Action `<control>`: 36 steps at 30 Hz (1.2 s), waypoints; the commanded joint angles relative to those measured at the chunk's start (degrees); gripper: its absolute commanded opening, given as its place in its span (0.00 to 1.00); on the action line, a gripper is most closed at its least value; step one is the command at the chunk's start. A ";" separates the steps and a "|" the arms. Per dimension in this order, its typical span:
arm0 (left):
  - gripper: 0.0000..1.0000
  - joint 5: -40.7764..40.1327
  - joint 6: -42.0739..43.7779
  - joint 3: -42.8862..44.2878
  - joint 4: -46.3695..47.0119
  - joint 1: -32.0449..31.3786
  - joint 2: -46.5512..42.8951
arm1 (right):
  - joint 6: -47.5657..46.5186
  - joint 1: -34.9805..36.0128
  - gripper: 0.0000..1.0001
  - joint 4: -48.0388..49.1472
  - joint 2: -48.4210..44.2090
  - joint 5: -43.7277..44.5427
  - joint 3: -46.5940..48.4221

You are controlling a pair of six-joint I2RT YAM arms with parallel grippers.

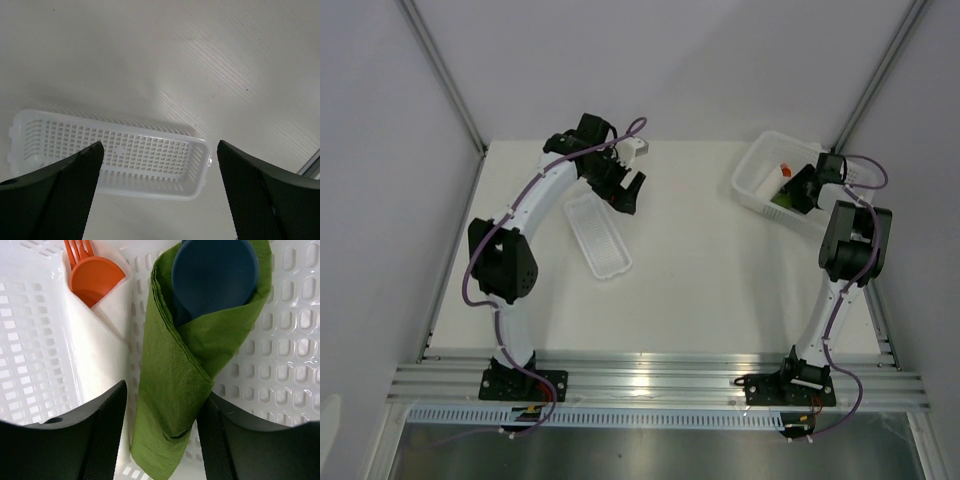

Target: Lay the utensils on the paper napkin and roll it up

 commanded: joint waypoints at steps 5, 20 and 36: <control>0.95 2.24 -1.53 2.95 2.56 -1.64 1.29 | -1.27 4.06 0.57 -4.67 -4.78 -5.26 -11.14; 0.95 2.51 -9.18 15.08 7.75 -8.94 11.58 | -3.11 -0.32 0.59 -3.70 -12.52 -4.65 -22.14; 0.94 -9.09 -16.47 20.34 27.34 -16.58 19.39 | -5.84 4.60 0.59 -2.47 -15.78 -8.77 -25.57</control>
